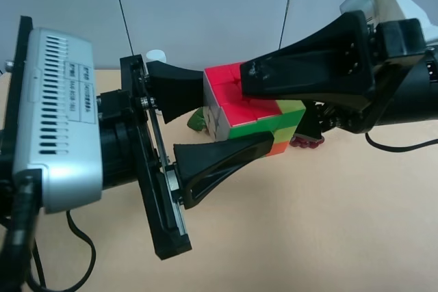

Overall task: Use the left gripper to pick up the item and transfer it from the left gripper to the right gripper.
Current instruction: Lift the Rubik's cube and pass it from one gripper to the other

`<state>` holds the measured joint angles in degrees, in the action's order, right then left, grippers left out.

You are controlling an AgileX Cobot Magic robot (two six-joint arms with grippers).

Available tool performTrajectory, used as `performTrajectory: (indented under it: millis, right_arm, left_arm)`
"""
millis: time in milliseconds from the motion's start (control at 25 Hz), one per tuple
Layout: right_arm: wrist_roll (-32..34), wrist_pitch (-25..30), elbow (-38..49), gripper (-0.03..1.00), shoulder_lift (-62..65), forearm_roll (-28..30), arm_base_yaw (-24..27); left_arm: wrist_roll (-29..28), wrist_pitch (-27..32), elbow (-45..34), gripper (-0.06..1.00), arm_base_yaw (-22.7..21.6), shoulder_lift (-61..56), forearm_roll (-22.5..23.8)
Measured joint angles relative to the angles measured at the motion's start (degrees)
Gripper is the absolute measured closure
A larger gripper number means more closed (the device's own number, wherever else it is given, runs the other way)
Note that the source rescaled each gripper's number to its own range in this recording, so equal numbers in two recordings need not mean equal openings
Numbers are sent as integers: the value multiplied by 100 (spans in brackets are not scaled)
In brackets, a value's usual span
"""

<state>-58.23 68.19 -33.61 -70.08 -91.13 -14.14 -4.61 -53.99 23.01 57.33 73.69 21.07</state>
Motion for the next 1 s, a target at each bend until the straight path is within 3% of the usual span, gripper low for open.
performTrajectory:
  millis: [1000]
  right_arm:
    - [0,0,0,-3,0,-328,-27]
  left_arm:
    - [0,-453,0,94,0,0,17]
